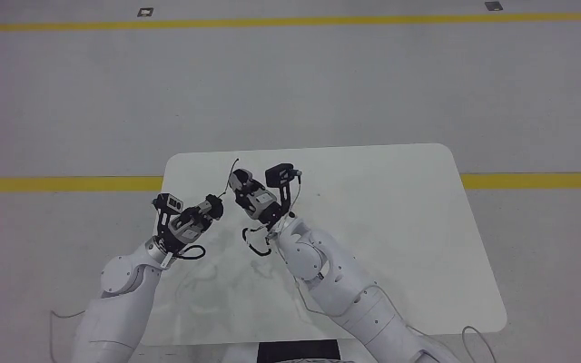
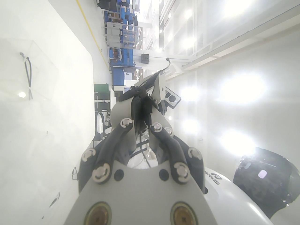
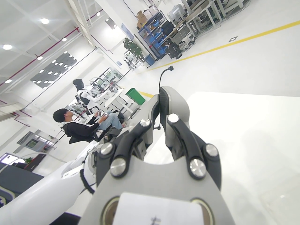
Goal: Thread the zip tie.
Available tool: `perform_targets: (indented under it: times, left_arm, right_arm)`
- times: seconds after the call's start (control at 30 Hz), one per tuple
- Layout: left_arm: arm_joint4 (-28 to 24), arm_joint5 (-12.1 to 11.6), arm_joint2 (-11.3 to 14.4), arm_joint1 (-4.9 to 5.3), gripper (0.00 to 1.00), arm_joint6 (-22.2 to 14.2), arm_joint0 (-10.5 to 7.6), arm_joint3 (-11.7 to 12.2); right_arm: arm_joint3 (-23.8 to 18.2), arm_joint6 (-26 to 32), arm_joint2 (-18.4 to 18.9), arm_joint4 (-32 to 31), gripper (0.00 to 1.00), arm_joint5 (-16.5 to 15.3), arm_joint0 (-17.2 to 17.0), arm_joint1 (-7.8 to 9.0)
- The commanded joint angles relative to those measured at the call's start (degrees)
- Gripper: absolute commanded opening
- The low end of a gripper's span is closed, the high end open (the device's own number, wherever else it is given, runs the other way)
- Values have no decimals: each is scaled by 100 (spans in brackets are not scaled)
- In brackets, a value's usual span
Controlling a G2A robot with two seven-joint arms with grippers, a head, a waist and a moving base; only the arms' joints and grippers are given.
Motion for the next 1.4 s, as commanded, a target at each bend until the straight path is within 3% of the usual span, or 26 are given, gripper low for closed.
perform_targets:
  times: [0.0, 0.27, 1.37]
  left_arm:
    - [0, 0, 0, 0, 0, 0, 0, 0]
    - [70, 62, 71, 9, 0, 231, 7, -95]
    - [-51, -61, 196, 86, 0, 285, -88, -40]
  right_arm:
    - [-8, 3, 3, -4, 0, 0, -9, 3]
    - [-44, 41, 21, -5, 0, -6, -39, 13]
    - [64, 62, -8, -18, 0, -64, -83, 25]
